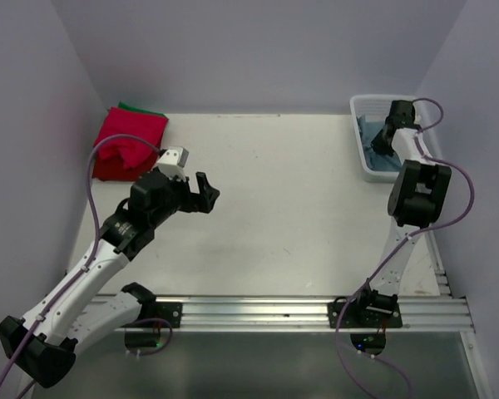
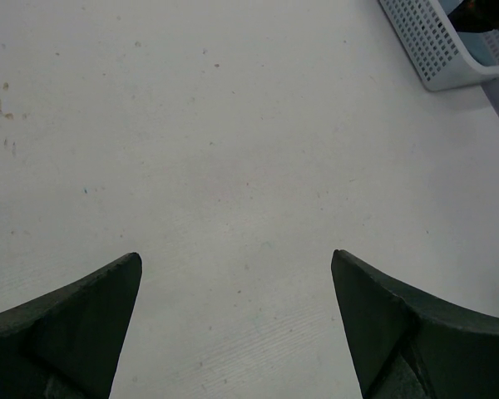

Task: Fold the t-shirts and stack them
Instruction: Grab the tshirt from the pile, then move the tshirt to the center of the board

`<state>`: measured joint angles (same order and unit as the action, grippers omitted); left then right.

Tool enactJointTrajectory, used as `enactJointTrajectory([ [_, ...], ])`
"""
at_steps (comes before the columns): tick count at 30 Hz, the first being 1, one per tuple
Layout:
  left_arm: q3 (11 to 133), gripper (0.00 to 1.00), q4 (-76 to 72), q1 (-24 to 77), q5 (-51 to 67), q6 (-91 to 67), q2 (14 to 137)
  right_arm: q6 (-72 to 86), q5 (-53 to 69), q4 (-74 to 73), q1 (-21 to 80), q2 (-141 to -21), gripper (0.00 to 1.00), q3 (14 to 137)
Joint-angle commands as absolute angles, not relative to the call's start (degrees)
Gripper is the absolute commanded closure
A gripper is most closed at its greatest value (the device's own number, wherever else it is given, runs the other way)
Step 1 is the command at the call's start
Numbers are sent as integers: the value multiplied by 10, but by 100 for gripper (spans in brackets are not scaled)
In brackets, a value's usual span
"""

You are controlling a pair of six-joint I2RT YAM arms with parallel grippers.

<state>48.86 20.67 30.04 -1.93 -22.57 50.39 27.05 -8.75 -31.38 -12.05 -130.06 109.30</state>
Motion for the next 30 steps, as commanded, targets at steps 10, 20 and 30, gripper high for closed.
enactJointTrajectory([
  [10, 472, 0, 176, 297, -4, -242, 496, 273, 52, -52, -85, -880, 100, 840],
  [20, 458, 0, 167, 296, -6, -249, 479, 287, 259, -20, -5, -695, 100, 751],
  [30, 447, 0, 192, 296, -43, -265, 424, 315, 512, -40, 188, -681, 100, 732],
])
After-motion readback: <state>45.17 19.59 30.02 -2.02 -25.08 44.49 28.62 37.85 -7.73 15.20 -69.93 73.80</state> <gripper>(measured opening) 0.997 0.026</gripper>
